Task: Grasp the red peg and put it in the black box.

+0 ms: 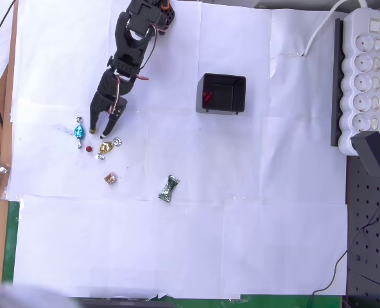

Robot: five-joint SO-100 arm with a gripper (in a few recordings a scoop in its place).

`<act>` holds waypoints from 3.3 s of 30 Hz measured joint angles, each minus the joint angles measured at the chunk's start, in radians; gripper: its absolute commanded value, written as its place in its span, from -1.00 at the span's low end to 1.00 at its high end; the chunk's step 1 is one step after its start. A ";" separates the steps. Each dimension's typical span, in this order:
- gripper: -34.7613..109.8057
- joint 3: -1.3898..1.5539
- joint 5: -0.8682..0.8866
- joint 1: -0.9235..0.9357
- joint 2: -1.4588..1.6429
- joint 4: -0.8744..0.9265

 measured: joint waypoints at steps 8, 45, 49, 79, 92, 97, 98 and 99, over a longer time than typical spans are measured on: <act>-0.38 0.044 0.000 -0.003 0.040 -0.003; -0.36 0.147 -0.011 -0.002 0.126 -0.003; -0.36 0.149 -0.011 -0.002 0.127 -0.003; -0.35 0.264 -0.029 0.025 0.216 -0.003; -0.35 0.302 -0.043 0.025 0.242 -0.005; -0.35 0.304 -0.043 0.025 0.255 -0.006; -0.35 0.307 -0.043 0.025 0.256 -0.006; -0.35 0.310 -0.043 0.025 0.256 -0.006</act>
